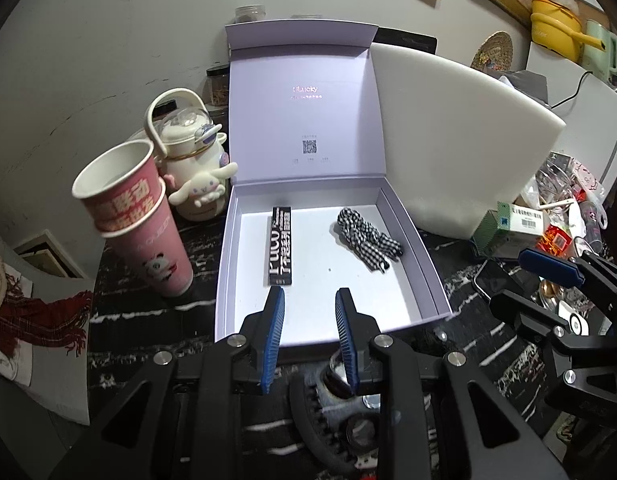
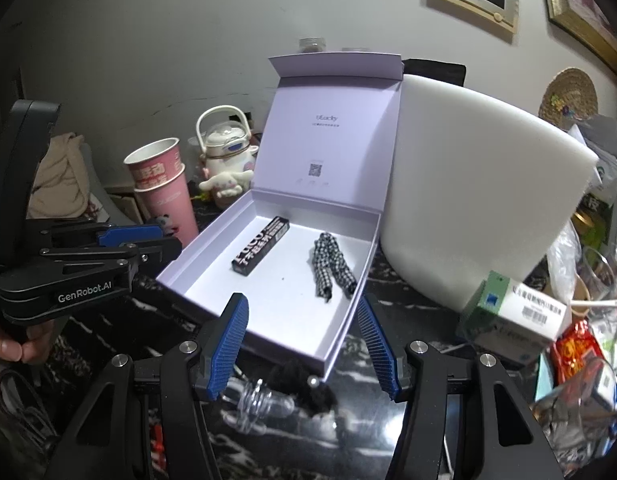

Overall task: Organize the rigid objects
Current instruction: 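Withdraw both tools from the gift box toward the table objects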

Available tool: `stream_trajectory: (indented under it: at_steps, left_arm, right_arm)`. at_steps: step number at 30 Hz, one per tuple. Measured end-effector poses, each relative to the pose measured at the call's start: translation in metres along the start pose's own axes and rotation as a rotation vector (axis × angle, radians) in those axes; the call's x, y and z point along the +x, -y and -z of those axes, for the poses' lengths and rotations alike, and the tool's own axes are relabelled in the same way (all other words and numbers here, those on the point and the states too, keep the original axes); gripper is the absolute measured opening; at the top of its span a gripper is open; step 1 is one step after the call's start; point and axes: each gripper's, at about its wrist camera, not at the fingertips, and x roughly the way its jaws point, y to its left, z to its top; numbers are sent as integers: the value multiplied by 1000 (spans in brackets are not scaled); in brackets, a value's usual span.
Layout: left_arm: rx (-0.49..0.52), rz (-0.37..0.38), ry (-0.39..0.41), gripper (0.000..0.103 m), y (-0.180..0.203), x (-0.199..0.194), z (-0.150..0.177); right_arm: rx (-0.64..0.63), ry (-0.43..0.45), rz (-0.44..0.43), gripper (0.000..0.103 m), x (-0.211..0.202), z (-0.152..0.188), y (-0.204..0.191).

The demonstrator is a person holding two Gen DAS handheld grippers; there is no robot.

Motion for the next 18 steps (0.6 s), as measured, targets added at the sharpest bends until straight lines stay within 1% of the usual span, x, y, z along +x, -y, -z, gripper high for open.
stream_trajectory:
  at_steps: [7,18]
  left_arm:
    - [-7,-8,2,26,2,-11,28]
    - [-30,2,-27,26,7,-16,73]
  right_arm:
    - [-16,-1,-14,58,-11,22,-13]
    - [-34,-37,-36,59,-14,60,-27]
